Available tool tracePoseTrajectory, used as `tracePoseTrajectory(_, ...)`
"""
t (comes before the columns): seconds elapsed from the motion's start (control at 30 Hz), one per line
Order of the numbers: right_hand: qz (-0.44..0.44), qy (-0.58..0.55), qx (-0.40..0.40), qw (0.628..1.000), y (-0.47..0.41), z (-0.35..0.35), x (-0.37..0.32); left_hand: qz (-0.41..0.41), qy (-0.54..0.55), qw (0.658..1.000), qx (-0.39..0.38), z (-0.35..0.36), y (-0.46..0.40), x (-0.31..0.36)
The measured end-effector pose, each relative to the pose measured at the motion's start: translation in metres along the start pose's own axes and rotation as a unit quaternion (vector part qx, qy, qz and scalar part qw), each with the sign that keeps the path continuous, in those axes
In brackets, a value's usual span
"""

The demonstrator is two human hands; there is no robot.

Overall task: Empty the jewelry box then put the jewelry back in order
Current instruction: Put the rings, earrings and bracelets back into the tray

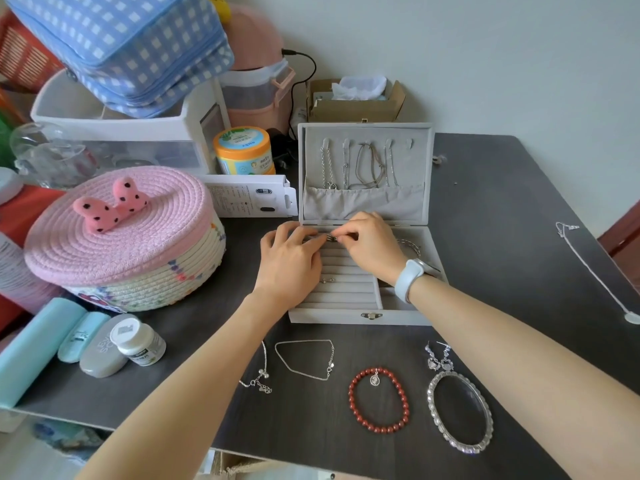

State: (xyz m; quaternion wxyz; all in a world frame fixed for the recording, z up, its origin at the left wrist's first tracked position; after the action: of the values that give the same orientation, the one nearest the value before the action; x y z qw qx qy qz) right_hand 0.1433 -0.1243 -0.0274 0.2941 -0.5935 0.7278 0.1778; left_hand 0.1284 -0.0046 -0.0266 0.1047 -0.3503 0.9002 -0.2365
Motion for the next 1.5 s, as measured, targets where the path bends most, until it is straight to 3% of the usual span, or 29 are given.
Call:
tracePoseTrajectory(0.47,-0.001,-0.034,0.000,0.999,0.016,-0.017,0.001,0.005,-0.022,1.000,-0.015,-0.001,-0.001,0.003)
tracePoseTrajectory(0.73,-0.007,-0.112,0.066,0.992,0.072,-0.083,0.017,-0.016,0.025,0.995,0.097,-0.040,0.007,0.011)
tracePoseTrajectory(0.87,0.013,-0.132,0.054,0.990,0.122,-0.106,0.033,-0.031,0.094,0.986,0.133,-0.070,0.022,0.040)
tracePoseTrajectory(1.03,0.090,-0.068,-0.002,0.994,0.170,-0.098,0.072,-0.015,0.170,0.979,0.111,-0.067,0.049,0.087)
tracePoseTrajectory(1.13,0.128,-0.015,-0.030,0.991,0.186,-0.090,0.096,-0.020,0.166,0.985,0.050,-0.046,0.060,0.108)
tracePoseTrajectory(1.23,0.106,0.026,-0.042,0.993,0.192,-0.086,0.102,-0.040,0.153,0.987,0.006,-0.031,0.063,0.115)
tracePoseTrajectory(1.5,0.051,0.102,-0.069,0.991,0.192,-0.077,0.099,-0.039,0.087,0.995,0.021,-0.034,0.059,0.118)
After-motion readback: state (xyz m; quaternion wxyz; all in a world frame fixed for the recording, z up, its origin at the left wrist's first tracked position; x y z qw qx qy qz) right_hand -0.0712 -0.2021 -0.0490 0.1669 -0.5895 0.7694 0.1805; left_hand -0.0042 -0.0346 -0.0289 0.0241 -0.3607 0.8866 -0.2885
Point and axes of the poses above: each hand's wrist, its own y-axis away from the middle knuckle, its own z-axis out of the palm, x = y × z, the point moved 8 cm from there along -y, towards the middle knuckle, and after that the axes turned 15 degrees about z, right-handed, at the moved point
